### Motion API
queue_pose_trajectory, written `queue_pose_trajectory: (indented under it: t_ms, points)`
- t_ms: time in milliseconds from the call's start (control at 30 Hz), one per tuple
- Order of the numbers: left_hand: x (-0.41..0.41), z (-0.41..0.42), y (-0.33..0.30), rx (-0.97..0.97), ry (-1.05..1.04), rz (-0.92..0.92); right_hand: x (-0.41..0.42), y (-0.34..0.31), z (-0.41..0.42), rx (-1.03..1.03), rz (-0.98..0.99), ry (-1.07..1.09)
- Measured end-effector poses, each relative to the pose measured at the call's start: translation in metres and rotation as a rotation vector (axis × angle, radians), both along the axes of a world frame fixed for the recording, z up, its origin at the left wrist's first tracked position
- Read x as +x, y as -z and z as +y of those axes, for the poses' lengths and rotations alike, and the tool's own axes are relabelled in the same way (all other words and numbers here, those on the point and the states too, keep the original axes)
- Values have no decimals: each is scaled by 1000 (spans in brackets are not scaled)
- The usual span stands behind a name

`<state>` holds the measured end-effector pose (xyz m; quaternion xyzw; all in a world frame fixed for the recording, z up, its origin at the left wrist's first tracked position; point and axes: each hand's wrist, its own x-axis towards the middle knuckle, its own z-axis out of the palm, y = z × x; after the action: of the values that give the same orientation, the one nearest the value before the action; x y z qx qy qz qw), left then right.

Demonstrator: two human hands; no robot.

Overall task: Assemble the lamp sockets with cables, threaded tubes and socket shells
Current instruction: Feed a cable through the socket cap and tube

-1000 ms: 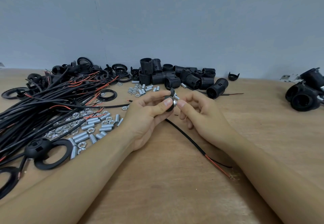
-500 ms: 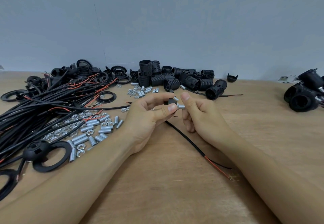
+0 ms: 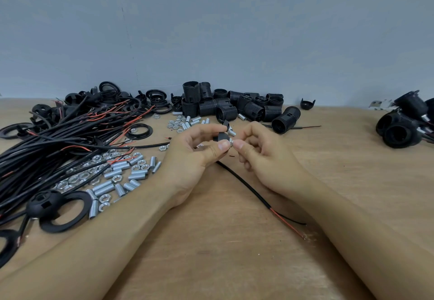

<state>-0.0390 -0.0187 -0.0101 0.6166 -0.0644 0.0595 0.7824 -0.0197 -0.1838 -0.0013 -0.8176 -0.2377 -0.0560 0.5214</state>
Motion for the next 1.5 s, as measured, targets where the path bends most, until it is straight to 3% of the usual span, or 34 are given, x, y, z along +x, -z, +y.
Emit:
queue_pose_trajectory:
  t_ms: [233, 333, 400, 500, 667, 767, 867, 967, 1033, 1100, 1200, 1267, 1500]
  points:
    - [-2, 6, -4, 124, -31, -131, -5, -4, 3, -5, 3, -62]
    - [0, 12, -13, 204, -158, -233, -8, -4, 6, 51, 23, -37]
    - [8, 27, -20, 132, -380, -237, -9, -1, 6, -146, -86, 42]
    - [14, 49, -24, -73, -657, -173, -7, 0, 3, -539, -92, 89]
    - [16, 42, -19, -67, -671, -179, -8, 0, 8, -631, -143, 169]
    - [16, 36, -19, -108, -663, -197, -3, -3, 3, -499, -165, 268]
    - [14, 30, -20, -274, -465, -33, 7, -8, -9, -187, -126, 384]
    - [8, 25, -24, -542, -142, 183, 13, -15, -16, 278, 76, 303]
    - [6, 24, -26, -737, -52, 232, 14, -17, -19, 386, 139, 208]
    - [4, 26, -29, -856, -31, 269, 15, -20, -21, 421, 194, 118]
    - [6, 29, -26, -848, -12, 285, 17, -23, -27, 415, 258, 38]
    - [8, 30, -23, -789, -9, 303, 13, -29, -30, 338, 191, 41]
    - [11, 31, -20, -887, -11, 308, -14, -50, -29, 155, 22, 166]
